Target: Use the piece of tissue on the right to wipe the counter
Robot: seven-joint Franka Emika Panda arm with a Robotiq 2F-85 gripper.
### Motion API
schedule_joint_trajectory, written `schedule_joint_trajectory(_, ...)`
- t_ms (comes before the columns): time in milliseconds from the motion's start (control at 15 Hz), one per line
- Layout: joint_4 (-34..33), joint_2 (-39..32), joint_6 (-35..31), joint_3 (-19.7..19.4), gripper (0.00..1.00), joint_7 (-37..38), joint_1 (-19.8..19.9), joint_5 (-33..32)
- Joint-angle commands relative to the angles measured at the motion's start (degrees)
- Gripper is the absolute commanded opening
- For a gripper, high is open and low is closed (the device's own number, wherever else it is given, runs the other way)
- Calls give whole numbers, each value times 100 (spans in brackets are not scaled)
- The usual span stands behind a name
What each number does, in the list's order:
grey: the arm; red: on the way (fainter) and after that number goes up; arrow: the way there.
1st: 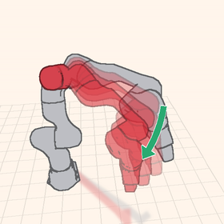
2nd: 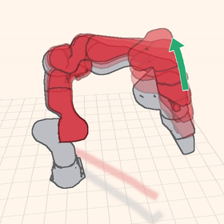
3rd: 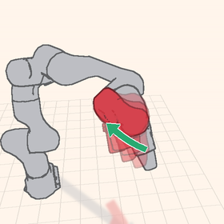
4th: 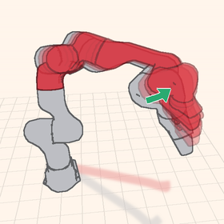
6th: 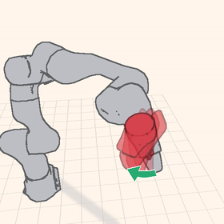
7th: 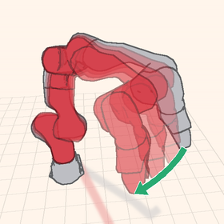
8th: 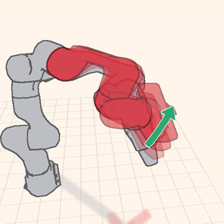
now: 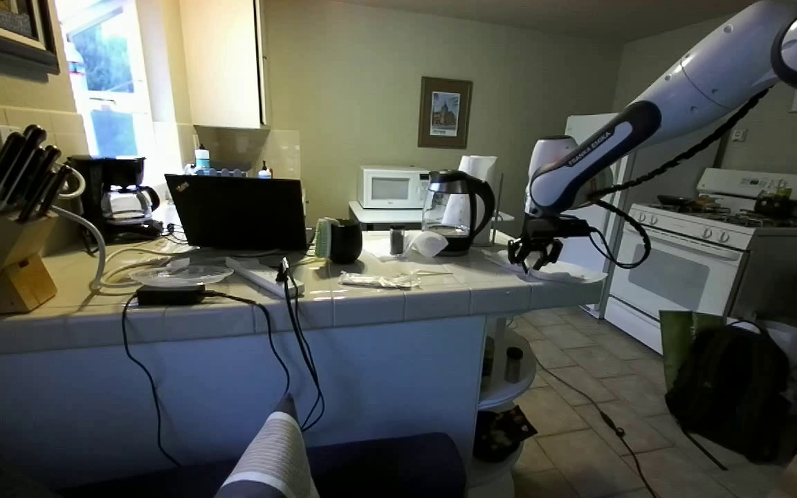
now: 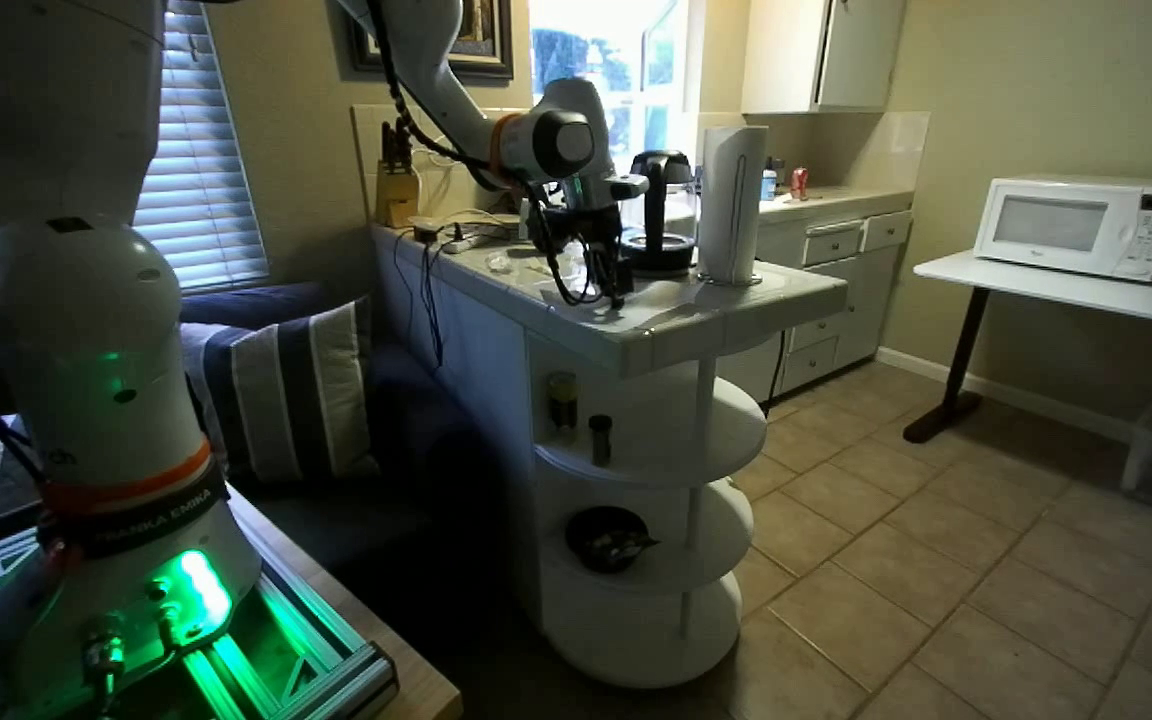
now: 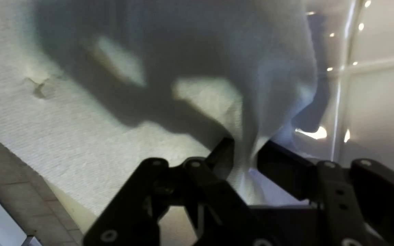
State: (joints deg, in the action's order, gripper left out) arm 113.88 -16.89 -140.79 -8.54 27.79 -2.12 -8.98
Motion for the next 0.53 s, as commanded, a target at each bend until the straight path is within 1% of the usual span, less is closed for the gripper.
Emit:
schedule_joint_trajectory(0, -80, -94, 174, 49, 47, -96, 35, 88)
schedule_joint_trajectory(67, -93, -79, 191, 45, 50, -91, 29, 71)
schedule_joint_trajectory(133, -105, -70, 200, 44, 49, -88, 26, 67)
schedule_joint_trajectory(200, -124, -71, 204, 48, 56, -97, 26, 70)
schedule_joint_trajectory(267, -145, -79, 213, 50, 52, -100, 22, 68)
schedule_joint_trajectory(333, -177, -86, 267, 55, 51, -110, 20, 66)
schedule_joint_trajectory(467, -236, -97, 409, 84, 55, -166, 35, 107)
